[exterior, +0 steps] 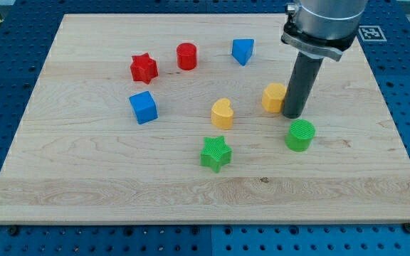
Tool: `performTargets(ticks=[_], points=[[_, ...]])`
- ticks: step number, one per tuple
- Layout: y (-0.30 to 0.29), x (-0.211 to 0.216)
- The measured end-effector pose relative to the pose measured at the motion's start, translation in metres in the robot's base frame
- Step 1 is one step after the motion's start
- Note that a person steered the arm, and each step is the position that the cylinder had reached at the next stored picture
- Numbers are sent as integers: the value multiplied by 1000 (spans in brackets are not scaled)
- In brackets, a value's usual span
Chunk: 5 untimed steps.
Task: Move the yellow hexagon to the right side of the yellow heart
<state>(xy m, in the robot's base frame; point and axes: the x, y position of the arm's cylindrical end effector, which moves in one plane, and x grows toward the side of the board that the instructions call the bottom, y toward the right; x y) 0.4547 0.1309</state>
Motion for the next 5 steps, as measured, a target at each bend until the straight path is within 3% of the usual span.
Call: performTargets(ticks=[2, 4, 5], points=[[21, 8], [21, -39], [6, -39]])
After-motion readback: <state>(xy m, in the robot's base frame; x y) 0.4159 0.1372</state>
